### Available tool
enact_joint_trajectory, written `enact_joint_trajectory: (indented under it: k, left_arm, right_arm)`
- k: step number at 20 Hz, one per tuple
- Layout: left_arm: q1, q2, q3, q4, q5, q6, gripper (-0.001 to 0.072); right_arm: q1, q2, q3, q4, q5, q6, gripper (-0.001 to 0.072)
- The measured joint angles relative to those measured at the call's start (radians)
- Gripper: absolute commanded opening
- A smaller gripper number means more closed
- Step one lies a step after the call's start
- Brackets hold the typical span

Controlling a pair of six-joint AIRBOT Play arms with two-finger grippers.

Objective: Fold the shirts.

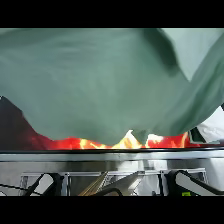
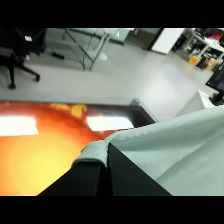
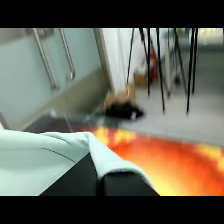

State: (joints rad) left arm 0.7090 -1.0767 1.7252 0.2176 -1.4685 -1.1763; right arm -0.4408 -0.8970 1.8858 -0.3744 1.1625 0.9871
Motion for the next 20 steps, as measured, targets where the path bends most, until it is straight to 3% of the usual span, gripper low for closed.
enact_joint_trajectory:
  k: [5,9,15,20]
  left_arm:
    - [-0.316,-0.24,-0.189,0.306,0.15,0.034,0.0012]
    - [-0.429,-0.521,-0.203,0.433,0.264,0.051,0.0012]
    - [-0.468,-0.875,0.056,0.485,0.278,0.028,0.0012]
    - [-0.489,-0.951,0.235,0.57,0.175,-0.044,0.0011]
  right_arm:
    - [0.063,-0.209,-0.32,-0.018,-0.043,-0.064,0.0015]
    - [0.111,-0.454,-0.439,0.016,-0.114,-0.143,0.0015]
    - [0.129,-0.766,-0.333,0.174,-0.156,-0.219,0.0015]
    - [0.126,-0.777,-0.228,0.058,-0.134,-0.218,0.0014]
